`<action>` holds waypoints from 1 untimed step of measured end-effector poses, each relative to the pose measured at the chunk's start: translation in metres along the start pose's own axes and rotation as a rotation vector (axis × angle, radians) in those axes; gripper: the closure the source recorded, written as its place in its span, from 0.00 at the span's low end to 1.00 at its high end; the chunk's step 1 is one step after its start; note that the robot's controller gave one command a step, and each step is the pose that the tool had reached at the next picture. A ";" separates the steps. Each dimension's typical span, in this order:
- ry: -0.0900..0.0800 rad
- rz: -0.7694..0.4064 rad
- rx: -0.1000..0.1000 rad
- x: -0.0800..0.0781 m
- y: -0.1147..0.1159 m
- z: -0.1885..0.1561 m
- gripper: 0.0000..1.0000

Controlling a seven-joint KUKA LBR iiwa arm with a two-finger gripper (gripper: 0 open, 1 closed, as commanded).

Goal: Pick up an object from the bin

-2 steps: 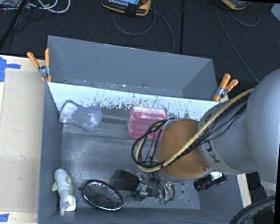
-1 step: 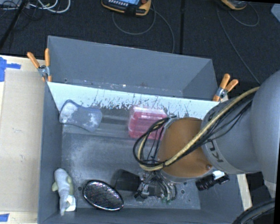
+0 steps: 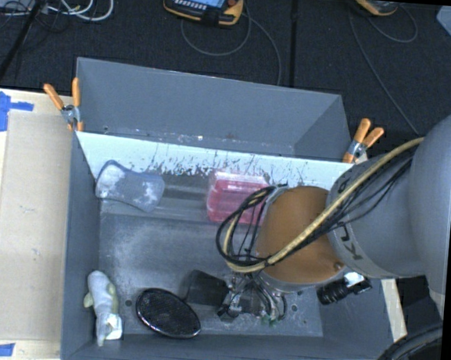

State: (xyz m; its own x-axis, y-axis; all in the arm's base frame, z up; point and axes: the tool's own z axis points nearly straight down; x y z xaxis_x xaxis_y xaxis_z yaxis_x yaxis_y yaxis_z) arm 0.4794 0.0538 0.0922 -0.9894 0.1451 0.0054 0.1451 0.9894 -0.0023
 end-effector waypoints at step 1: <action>0.003 0.000 0.000 0.001 0.000 -0.004 1.00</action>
Offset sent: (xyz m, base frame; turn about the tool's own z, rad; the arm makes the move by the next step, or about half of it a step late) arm -0.0001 -0.0001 0.0076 0.0000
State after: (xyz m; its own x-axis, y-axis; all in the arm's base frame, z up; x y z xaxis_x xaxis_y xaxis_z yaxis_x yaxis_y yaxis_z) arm 0.4789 0.0538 0.0965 -0.9893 0.1454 0.0079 0.1453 0.9894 -0.0028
